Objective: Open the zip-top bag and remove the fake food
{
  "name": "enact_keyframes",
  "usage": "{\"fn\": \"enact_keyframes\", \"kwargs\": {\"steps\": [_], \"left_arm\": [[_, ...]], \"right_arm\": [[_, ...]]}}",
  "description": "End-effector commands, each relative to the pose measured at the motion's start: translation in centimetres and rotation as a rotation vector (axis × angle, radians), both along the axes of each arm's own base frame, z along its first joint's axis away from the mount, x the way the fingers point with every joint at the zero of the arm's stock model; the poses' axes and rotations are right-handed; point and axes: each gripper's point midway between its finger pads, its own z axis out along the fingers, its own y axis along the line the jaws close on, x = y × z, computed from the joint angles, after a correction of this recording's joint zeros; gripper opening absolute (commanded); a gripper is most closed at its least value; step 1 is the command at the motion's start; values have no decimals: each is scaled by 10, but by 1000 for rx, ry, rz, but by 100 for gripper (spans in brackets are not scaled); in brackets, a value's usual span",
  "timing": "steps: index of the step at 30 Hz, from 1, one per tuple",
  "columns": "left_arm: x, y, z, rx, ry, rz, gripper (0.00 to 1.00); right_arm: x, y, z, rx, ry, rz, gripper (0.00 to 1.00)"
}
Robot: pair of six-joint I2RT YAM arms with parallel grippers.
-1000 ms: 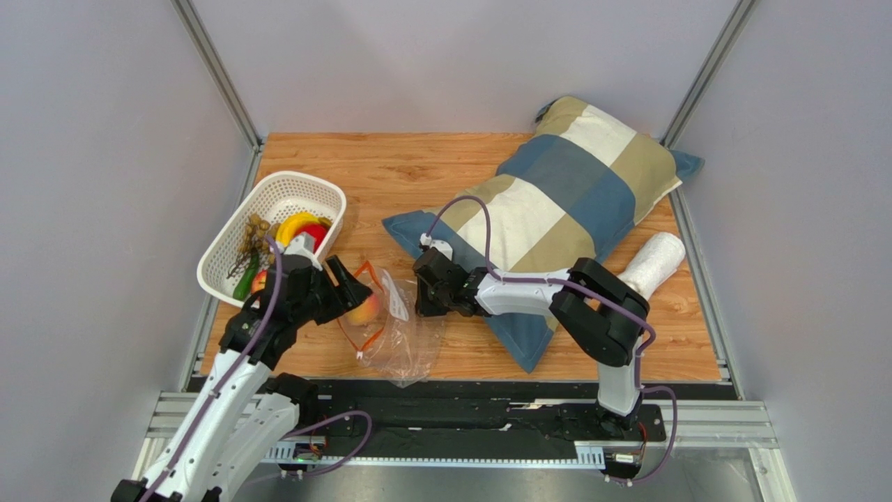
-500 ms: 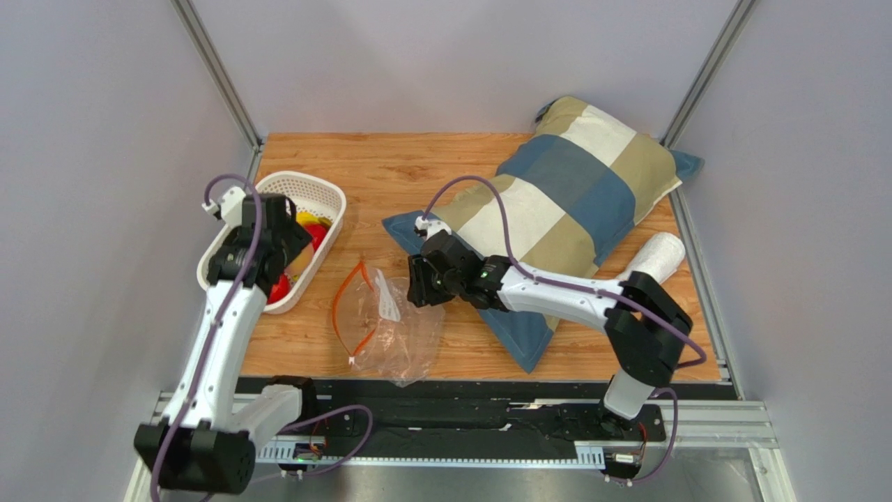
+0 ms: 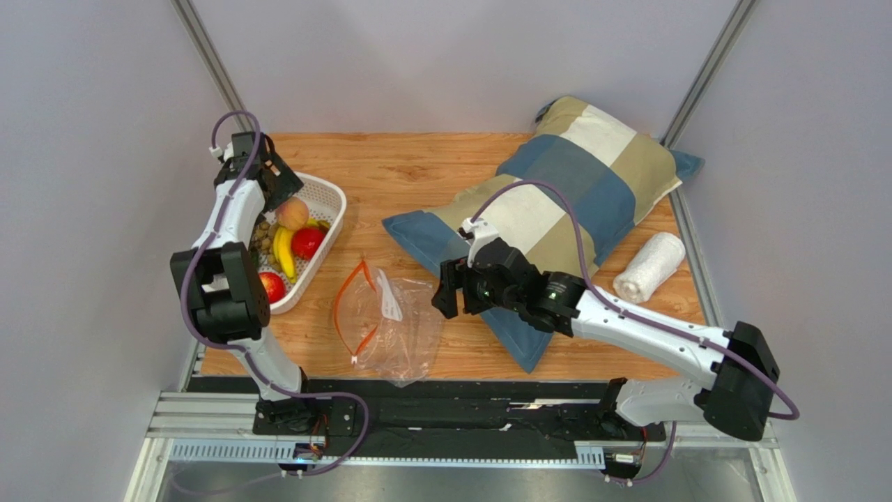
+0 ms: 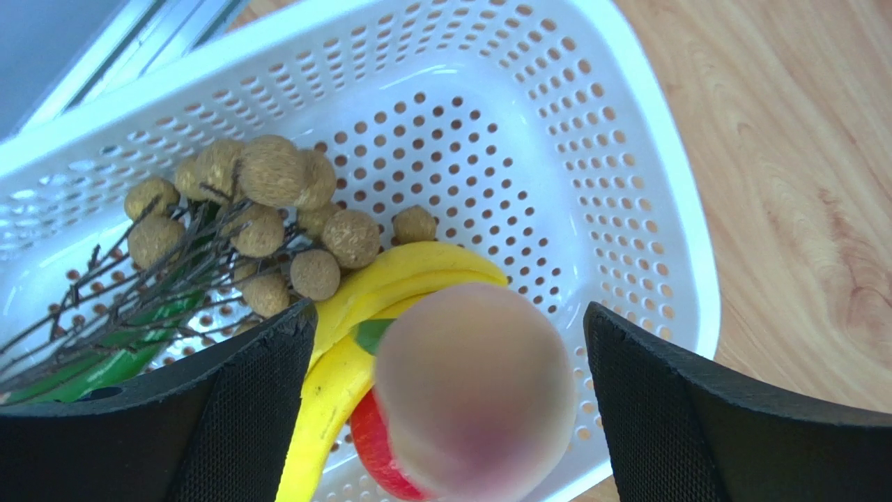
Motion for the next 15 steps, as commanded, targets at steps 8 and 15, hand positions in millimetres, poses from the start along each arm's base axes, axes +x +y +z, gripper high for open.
{"fn": "enact_keyframes", "kwargs": {"steps": [8, 15], "left_arm": [[-68, -118, 82, -104, -175, -339, 99], [-208, -248, 176, -315, -574, -881, 99]], "right_arm": [[-13, -83, 17, 21, -19, -267, 83], [-38, -151, 26, 80, -15, -408, 85]]}}
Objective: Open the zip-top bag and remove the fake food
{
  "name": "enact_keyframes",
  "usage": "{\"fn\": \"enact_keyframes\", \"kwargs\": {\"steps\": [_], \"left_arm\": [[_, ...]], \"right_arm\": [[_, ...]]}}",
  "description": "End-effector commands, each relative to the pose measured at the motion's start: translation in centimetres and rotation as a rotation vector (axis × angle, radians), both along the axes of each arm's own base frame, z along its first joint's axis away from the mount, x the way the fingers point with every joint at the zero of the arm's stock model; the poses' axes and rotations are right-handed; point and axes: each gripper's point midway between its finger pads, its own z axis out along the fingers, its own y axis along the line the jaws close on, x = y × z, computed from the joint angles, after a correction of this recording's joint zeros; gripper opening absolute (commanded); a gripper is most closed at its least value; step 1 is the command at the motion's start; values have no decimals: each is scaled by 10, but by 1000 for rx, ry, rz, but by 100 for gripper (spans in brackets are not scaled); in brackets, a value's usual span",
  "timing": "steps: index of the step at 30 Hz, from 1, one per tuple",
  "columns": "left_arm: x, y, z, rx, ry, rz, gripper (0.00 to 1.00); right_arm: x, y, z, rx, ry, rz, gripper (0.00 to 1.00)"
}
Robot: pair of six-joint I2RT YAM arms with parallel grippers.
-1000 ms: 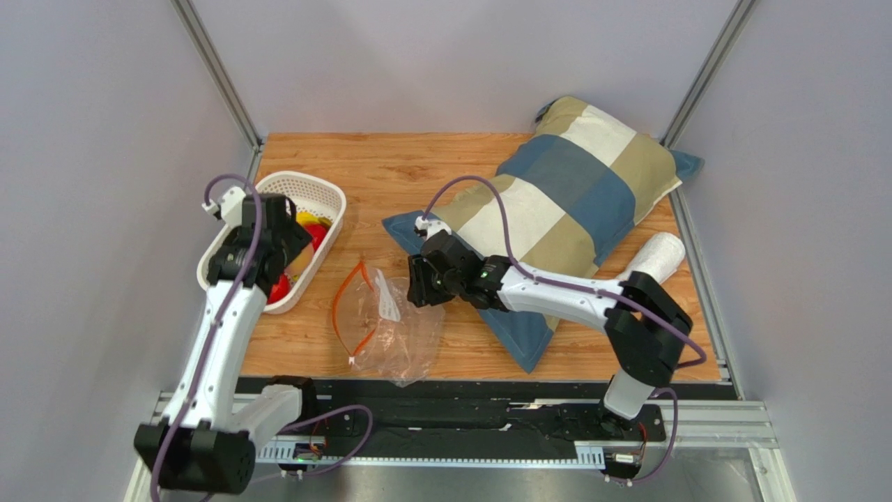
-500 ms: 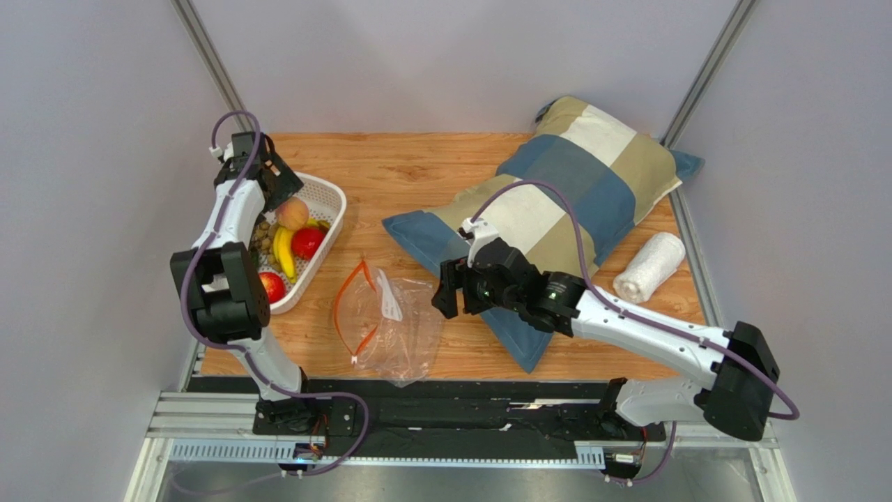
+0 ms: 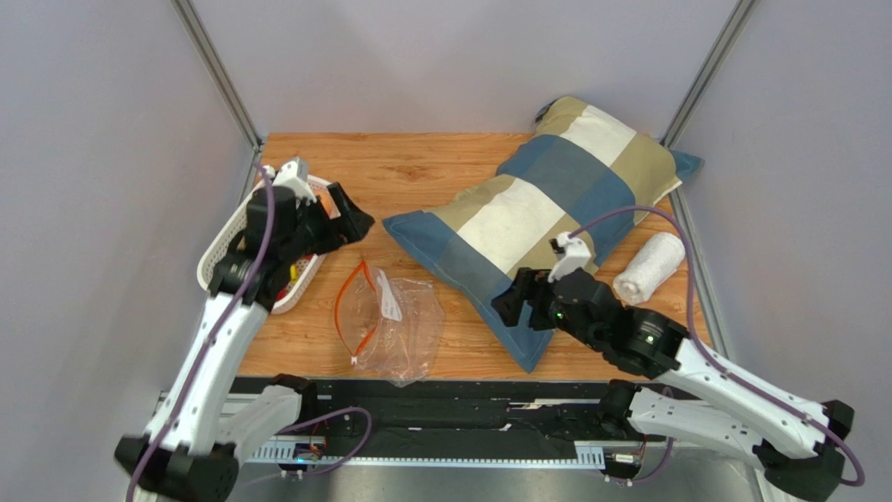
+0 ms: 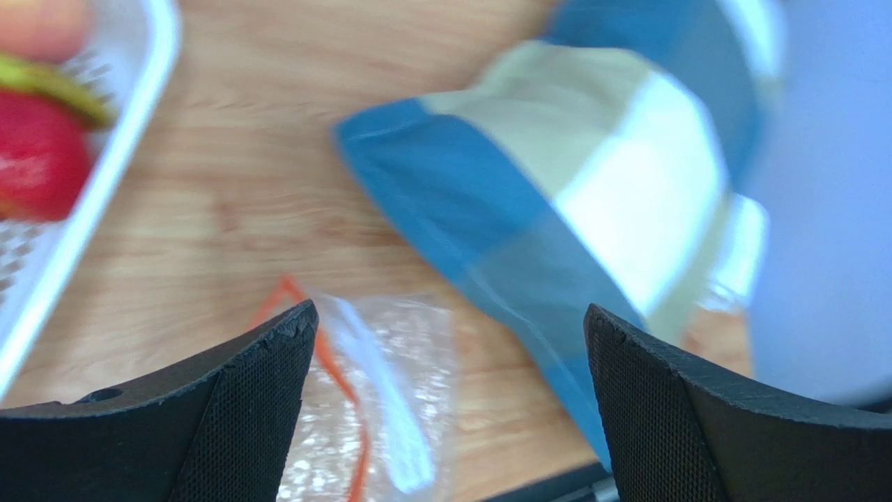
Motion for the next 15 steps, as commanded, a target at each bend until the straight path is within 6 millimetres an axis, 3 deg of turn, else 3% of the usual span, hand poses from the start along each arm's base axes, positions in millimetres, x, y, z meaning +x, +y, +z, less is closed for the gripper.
{"fn": "enact_keyframes", "kwargs": {"steps": [1, 4, 7, 8, 12, 15], "left_arm": [[-84, -66, 63, -182, -247, -398, 99], [-146, -88, 90, -245, -385, -644, 99], [-181, -86, 100, -252, -479, -748, 99], [-190, -81, 105, -246, -515, -756, 99], [-200, -74, 115, -220, -581, -765, 99], [-203, -75, 119, -225, -585, -780, 99]], "right_arm": [[-15, -50, 4, 37, -2, -121, 85], [-22, -72, 3, 52, -33, -144, 88], [-28, -92, 21, 135, -105, -166, 93], [-29, -99, 32, 184, -151, -174, 99], [-30, -109, 60, 269, -253, -172, 100], [-28, -112, 69, 282, -285, -187, 100]]}}
